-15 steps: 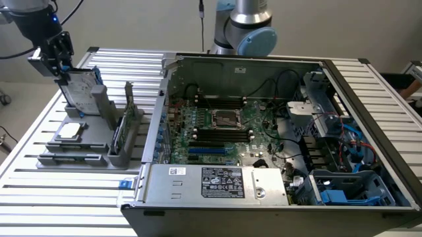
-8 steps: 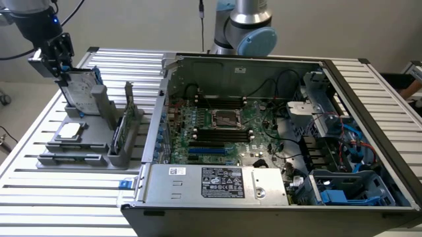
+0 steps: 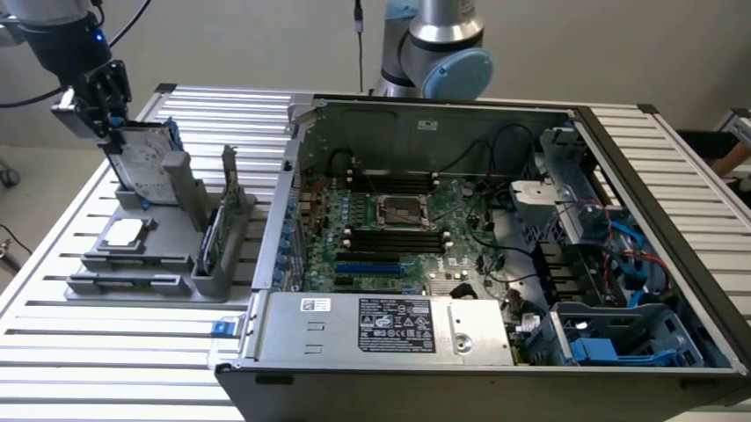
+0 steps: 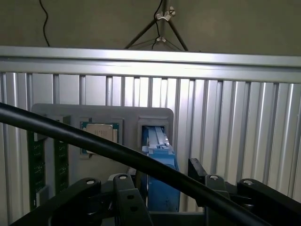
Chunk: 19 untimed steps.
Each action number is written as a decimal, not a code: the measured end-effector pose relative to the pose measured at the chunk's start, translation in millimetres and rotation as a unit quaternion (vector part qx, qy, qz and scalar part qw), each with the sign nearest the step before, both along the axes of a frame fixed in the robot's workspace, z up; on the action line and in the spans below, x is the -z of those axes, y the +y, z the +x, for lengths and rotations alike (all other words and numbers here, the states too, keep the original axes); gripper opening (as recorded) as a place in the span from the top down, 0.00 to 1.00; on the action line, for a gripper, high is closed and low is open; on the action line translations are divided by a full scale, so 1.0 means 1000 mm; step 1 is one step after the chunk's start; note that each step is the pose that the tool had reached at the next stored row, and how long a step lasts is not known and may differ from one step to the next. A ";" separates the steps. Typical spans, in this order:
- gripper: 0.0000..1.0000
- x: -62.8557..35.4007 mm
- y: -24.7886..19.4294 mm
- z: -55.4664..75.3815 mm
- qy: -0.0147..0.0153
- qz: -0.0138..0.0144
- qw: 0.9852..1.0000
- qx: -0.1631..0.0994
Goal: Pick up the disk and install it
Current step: 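Pick up the disk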
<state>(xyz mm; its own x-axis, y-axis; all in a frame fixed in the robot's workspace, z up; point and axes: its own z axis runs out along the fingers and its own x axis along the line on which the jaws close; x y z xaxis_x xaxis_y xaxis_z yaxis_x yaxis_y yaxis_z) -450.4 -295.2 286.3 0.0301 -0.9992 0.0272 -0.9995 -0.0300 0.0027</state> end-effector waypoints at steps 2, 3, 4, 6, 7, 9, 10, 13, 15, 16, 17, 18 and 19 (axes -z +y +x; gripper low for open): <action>0.48 0.0002 0.0000 0.000 0.000 0.000 1.000 0.000; 0.55 0.0003 0.0000 0.000 0.000 0.000 1.000 0.000; 0.55 0.0003 0.0000 0.000 0.000 -0.001 1.000 0.000; 0.55 0.0005 0.0000 0.000 0.000 -0.001 1.000 0.000; 0.55 0.0005 0.0000 0.000 0.000 -0.001 1.000 0.000; 0.57 0.0006 0.0000 0.000 0.001 -0.002 1.000 0.000; 0.57 0.0007 0.0000 0.000 0.001 -0.002 1.000 0.000; 0.64 0.0009 0.0000 0.000 0.001 -0.003 1.000 0.000; 0.64 0.0009 0.0000 0.000 0.001 -0.004 1.000 0.000; 0.64 0.0009 0.0000 0.000 0.001 -0.004 1.000 0.000; 0.66 0.0009 0.0000 0.000 0.001 -0.004 1.000 0.000; 0.67 0.0009 0.0000 0.000 0.001 -0.004 1.000 0.000; 0.67 0.0009 0.0000 0.000 0.001 -0.004 1.000 0.000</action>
<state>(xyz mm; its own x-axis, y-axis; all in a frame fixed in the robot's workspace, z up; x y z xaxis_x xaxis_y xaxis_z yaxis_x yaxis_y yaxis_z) -450.4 -295.2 285.4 0.0302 -0.9989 0.0351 -0.9995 -0.0300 0.0050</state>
